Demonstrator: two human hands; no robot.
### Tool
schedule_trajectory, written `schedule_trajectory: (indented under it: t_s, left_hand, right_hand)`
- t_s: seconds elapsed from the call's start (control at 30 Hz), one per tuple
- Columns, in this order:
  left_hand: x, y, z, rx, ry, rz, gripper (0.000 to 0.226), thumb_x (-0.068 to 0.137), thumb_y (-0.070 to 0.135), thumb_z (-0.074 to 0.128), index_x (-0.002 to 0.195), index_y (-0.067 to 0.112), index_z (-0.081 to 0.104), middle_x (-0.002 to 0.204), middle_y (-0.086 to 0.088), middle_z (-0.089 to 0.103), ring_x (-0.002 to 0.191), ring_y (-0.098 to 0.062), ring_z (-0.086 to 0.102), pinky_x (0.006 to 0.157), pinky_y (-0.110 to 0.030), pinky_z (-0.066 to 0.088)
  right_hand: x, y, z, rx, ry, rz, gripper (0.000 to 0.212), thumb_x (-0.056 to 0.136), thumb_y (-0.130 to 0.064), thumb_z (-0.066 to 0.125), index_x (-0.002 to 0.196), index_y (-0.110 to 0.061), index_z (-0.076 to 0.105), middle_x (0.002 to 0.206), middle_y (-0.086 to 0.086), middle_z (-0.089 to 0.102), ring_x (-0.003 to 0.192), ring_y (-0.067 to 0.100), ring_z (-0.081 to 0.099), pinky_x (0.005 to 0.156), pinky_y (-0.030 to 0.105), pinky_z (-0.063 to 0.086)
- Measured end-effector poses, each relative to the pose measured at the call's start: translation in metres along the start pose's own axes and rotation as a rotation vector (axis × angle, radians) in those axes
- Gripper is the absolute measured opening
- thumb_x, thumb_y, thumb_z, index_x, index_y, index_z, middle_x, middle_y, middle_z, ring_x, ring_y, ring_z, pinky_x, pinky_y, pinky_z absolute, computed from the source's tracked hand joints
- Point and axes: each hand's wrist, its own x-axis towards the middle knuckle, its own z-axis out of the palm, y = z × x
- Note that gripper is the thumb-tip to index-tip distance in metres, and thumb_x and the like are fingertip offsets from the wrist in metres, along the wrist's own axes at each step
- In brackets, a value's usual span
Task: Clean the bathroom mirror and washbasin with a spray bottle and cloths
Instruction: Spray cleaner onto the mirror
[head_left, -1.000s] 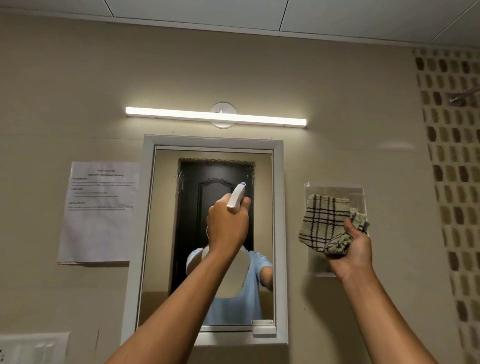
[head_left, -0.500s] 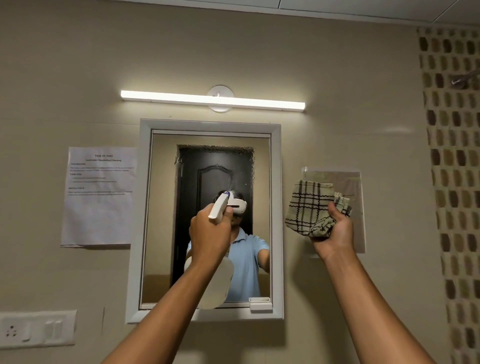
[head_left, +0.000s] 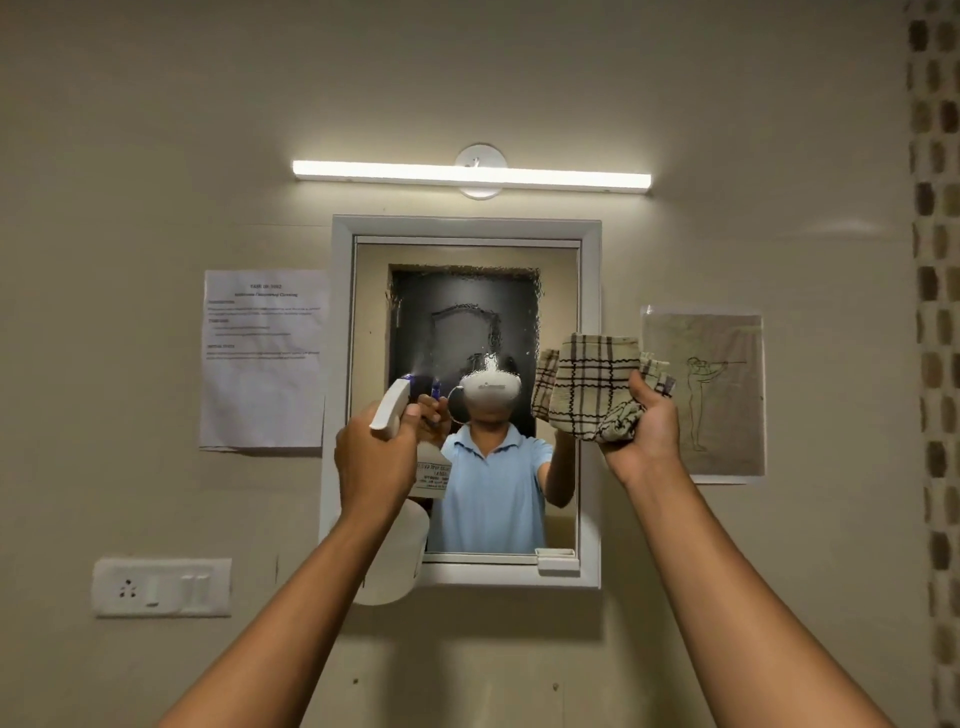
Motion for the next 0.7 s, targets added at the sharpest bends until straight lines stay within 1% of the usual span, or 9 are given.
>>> schedule_trajectory:
  t_s: [0.1, 0.2, 0.23, 0.3, 0.43, 0.53, 0.57, 0.63, 0.7]
  left_hand:
    - [0.004, -0.006, -0.017, 0.026, 0.042, -0.001, 0.023, 0.095, 0.030, 0.060, 0.111, 0.014, 0.063, 0.086, -0.009, 0.066, 0.069, -0.030, 0.066, 0.063, -0.045, 0.061]
    - [0.007, -0.009, -0.035, 0.043, 0.065, -0.013, 0.013, 0.095, 0.030, 0.060, 0.103, 0.020, 0.062, 0.086, -0.010, 0.067, 0.071, -0.032, 0.066, 0.066, -0.048, 0.060]
    - [0.008, -0.011, -0.041, 0.043, 0.072, -0.021, 0.014, 0.094, 0.029, 0.060, 0.104, 0.020, 0.063, 0.087, -0.011, 0.068, 0.074, -0.033, 0.067, 0.068, -0.050, 0.060]
    - [0.008, -0.016, -0.050, 0.037, 0.083, -0.047, 0.026, 0.094, 0.029, 0.060, 0.114, 0.013, 0.065, 0.092, -0.014, 0.070, 0.077, -0.035, 0.067, 0.070, -0.050, 0.060]
    - [0.000, -0.030, -0.062, 0.041, 0.081, -0.083, 0.030, 0.095, 0.029, 0.059, 0.117, 0.009, 0.063, 0.093, -0.012, 0.069, 0.068, -0.033, 0.066, 0.056, -0.035, 0.058]
    - [-0.009, -0.039, -0.059, 0.039, 0.063, -0.088, 0.018, 0.094, 0.031, 0.061, 0.105, 0.018, 0.064, 0.085, -0.010, 0.069, 0.070, -0.034, 0.066, 0.064, -0.050, 0.060]
    - [-0.012, -0.040, -0.055, 0.047, 0.054, -0.089, 0.012, 0.093, 0.033, 0.061, 0.100, 0.022, 0.063, 0.081, -0.009, 0.068, 0.070, -0.033, 0.066, 0.065, -0.052, 0.059]
    - [-0.018, -0.040, -0.046, 0.052, 0.041, -0.090, 0.015, 0.092, 0.036, 0.061, 0.094, 0.022, 0.063, 0.078, -0.008, 0.068, 0.069, -0.032, 0.066, 0.062, -0.051, 0.059]
    - [-0.025, -0.034, -0.032, 0.032, 0.006, -0.089, 0.023, 0.093, 0.035, 0.061, 0.101, 0.014, 0.066, 0.083, -0.009, 0.069, 0.071, -0.030, 0.066, 0.061, -0.044, 0.060]
  right_hand:
    - [-0.009, 0.009, 0.011, -0.016, -0.003, 0.022, 0.030, 0.101, -0.022, 0.049, 0.124, -0.011, 0.062, 0.128, 0.013, 0.066, 0.116, 0.031, 0.063, 0.096, 0.048, 0.052]
    - [-0.016, 0.019, 0.021, -0.029, -0.009, 0.035, 0.034, 0.100, -0.023, 0.050, 0.130, -0.012, 0.061, 0.126, 0.012, 0.067, 0.116, 0.032, 0.063, 0.096, 0.049, 0.052]
    - [-0.019, 0.022, 0.024, -0.034, -0.003, 0.041, 0.035, 0.099, -0.023, 0.050, 0.131, -0.012, 0.061, 0.126, 0.012, 0.068, 0.116, 0.032, 0.063, 0.097, 0.050, 0.052]
    - [-0.021, 0.026, 0.028, -0.043, -0.004, 0.047, 0.035, 0.099, -0.024, 0.051, 0.131, -0.013, 0.061, 0.125, 0.012, 0.069, 0.115, 0.032, 0.064, 0.096, 0.050, 0.052]
    - [-0.028, 0.028, 0.031, -0.050, 0.006, 0.046, 0.033, 0.099, -0.024, 0.051, 0.128, -0.013, 0.062, 0.124, 0.011, 0.069, 0.114, 0.031, 0.064, 0.089, 0.048, 0.055]
    - [-0.033, 0.019, 0.027, -0.035, -0.002, 0.029, 0.028, 0.100, -0.023, 0.049, 0.122, -0.013, 0.063, 0.120, 0.011, 0.069, 0.109, 0.030, 0.065, 0.083, 0.045, 0.055]
    - [-0.033, 0.014, 0.024, -0.023, -0.010, 0.024, 0.026, 0.101, -0.023, 0.048, 0.119, -0.013, 0.064, 0.118, 0.010, 0.070, 0.107, 0.029, 0.066, 0.082, 0.045, 0.055]
    - [-0.035, 0.003, 0.017, -0.005, -0.004, 0.022, 0.028, 0.100, -0.024, 0.050, 0.121, -0.012, 0.063, 0.121, 0.010, 0.069, 0.106, 0.028, 0.066, 0.085, 0.045, 0.055]
    - [-0.032, -0.003, 0.004, -0.004, 0.010, 0.000, 0.042, 0.091, -0.026, 0.062, 0.130, -0.011, 0.061, 0.130, 0.013, 0.065, 0.115, 0.031, 0.064, 0.096, 0.050, 0.052]
